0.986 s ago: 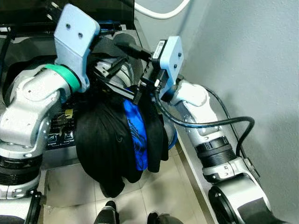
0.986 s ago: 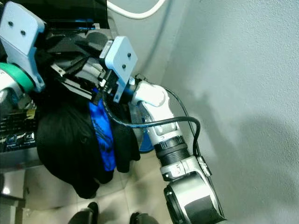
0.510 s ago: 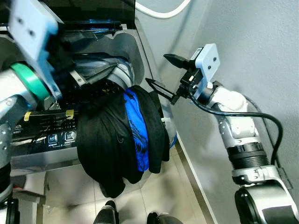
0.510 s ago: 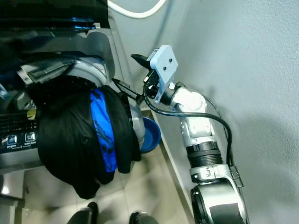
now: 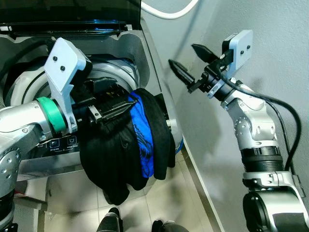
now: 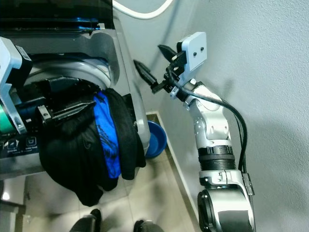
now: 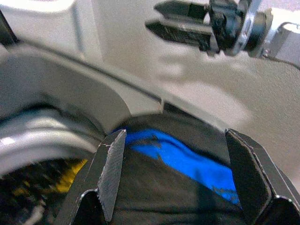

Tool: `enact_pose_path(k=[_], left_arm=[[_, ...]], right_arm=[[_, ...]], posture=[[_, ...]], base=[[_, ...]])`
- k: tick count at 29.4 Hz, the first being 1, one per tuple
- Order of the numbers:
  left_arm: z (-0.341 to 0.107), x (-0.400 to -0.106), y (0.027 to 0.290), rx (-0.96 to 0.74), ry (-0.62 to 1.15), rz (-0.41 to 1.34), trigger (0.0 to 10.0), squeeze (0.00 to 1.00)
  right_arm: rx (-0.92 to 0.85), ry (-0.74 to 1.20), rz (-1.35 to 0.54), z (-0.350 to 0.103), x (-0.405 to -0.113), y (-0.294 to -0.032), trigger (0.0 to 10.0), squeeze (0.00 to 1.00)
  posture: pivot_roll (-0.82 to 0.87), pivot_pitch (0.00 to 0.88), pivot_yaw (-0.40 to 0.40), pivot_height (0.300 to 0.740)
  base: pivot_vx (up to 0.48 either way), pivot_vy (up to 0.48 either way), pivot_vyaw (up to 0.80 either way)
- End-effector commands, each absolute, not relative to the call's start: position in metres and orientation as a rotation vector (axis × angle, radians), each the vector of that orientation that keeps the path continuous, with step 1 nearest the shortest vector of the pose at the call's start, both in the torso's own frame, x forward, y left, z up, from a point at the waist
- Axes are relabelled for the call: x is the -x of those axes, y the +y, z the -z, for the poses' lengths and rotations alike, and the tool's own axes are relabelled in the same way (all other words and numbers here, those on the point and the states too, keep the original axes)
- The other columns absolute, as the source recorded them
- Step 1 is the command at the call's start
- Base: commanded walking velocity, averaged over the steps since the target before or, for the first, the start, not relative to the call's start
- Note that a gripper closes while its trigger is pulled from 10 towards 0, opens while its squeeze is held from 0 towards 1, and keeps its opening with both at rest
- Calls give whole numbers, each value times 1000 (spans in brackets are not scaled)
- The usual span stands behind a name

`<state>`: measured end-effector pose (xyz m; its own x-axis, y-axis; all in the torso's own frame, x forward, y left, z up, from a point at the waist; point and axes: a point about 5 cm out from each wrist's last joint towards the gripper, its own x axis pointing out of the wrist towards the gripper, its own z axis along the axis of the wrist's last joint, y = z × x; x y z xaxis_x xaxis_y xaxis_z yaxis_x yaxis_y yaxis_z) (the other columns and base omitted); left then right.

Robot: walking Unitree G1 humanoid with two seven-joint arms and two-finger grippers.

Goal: Clothes washing

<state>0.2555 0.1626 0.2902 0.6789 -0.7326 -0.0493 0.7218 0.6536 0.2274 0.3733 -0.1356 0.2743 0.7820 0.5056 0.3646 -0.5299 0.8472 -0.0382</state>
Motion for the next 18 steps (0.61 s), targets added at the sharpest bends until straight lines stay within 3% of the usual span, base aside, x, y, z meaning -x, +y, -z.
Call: enact_pose_path(k=[1,9,18], left_arm=[[-279,-257,160,-232,20,828,10000,0],[-261,-266,159,-225,147,852,10000,0],[-251,-277,159,-199,169,914,10000,0]], right_arm=[[-151,-339,-498,-268,-378,-141,10000,0],[-230,-327,-480,-267,-380,-130,10000,0],[-226,-324,-484,-266,-379,-124,10000,0]], posture=[[121,143,-31,740],[126,141,-26,740],[118,145,-22,740]], base=[[0,0,0],[0,0,0],[0,0,0]])
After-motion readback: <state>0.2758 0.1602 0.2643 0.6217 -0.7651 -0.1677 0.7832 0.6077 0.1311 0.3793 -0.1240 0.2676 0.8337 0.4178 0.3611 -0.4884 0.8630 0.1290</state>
